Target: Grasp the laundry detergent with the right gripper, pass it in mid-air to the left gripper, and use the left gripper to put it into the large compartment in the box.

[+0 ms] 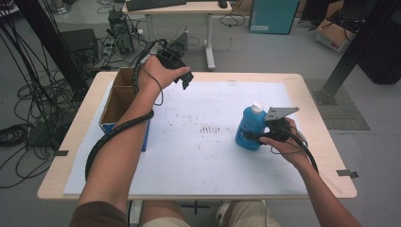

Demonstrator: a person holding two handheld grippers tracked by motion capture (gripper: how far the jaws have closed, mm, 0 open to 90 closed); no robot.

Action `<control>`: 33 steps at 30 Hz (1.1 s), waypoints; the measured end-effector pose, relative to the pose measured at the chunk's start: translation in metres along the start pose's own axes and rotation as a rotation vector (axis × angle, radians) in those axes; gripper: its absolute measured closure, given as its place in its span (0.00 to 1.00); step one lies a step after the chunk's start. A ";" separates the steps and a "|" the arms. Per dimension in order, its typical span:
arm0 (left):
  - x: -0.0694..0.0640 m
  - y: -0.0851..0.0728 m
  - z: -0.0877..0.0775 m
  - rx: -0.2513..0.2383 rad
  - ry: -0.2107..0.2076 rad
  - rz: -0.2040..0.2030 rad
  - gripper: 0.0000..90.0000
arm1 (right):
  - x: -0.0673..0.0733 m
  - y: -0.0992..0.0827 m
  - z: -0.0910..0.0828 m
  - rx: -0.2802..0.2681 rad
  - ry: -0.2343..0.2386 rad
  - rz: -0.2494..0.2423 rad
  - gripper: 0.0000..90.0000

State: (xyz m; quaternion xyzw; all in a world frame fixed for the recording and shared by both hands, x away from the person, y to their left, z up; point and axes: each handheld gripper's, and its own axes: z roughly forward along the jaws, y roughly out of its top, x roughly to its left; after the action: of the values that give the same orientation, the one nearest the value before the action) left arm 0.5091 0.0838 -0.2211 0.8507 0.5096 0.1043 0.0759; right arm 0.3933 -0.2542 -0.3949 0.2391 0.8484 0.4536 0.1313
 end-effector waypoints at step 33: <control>-0.003 -0.001 -0.007 -0.007 0.012 0.008 0.08 | 0.000 0.000 0.000 0.000 -0.005 0.001 0.49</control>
State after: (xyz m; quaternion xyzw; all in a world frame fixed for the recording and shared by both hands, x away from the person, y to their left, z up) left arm 0.5053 0.0821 -0.2144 0.8517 0.5065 0.1116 0.0753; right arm 0.3928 -0.2543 -0.3948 0.2408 0.8478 0.4532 0.1333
